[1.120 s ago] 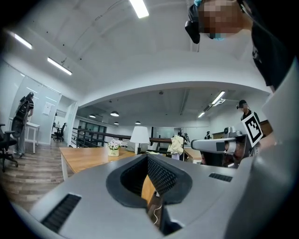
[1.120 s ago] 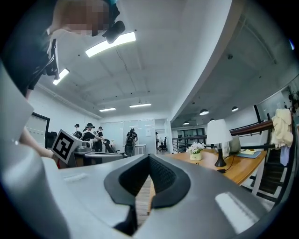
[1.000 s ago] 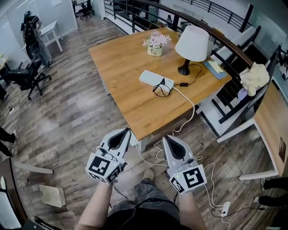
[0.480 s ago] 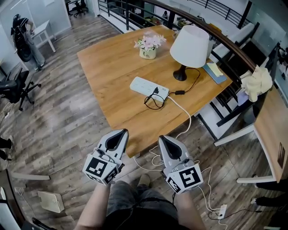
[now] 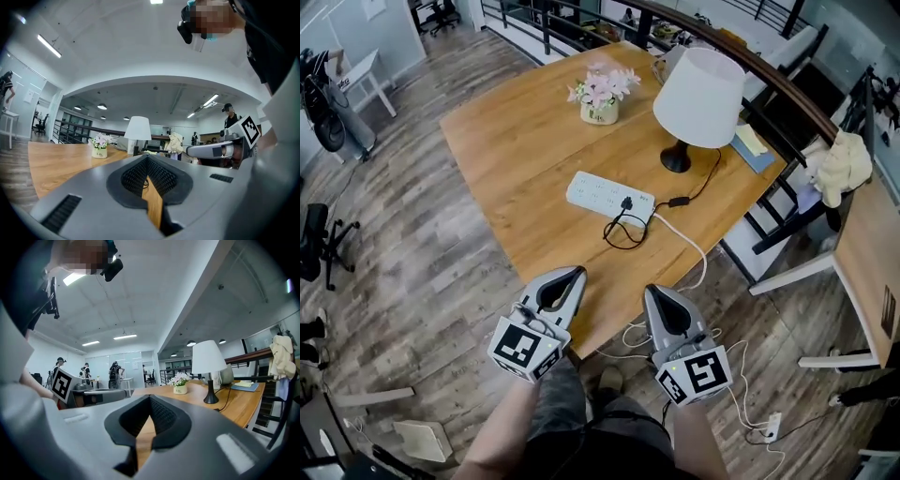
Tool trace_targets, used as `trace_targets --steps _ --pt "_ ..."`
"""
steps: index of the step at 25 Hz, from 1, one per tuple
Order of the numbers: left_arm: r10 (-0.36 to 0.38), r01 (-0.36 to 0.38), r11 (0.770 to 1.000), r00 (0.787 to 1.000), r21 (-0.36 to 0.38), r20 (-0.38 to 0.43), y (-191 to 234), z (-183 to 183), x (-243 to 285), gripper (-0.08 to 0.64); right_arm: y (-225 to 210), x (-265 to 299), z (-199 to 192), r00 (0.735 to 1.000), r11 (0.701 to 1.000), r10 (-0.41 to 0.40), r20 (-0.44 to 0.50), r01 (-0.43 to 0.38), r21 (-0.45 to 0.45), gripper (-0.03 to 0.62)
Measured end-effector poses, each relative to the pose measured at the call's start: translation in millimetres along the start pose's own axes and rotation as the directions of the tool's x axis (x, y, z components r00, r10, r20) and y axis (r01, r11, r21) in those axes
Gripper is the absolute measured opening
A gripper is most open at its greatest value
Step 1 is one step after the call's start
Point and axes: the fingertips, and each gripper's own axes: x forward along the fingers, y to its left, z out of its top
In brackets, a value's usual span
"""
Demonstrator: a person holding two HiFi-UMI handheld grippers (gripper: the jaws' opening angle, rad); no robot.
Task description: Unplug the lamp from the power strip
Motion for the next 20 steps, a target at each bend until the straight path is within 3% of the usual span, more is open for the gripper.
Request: trace_targets --steps 10,20 --pt "-0.163 0.163 0.987 0.986 -0.015 -0.046 54.4 -2.2 57.4 -0.005 -32.1 49.9 0.8 0.983 0.983 -0.183 -0.030 0.184 0.023 0.008" --pt "-0.294 0.291 0.956 0.952 -0.045 -0.086 79.8 -20.2 100.6 -0.005 -49.3 73.0 -9.9 0.944 0.946 -0.321 -0.072 0.324 0.022 0.008"
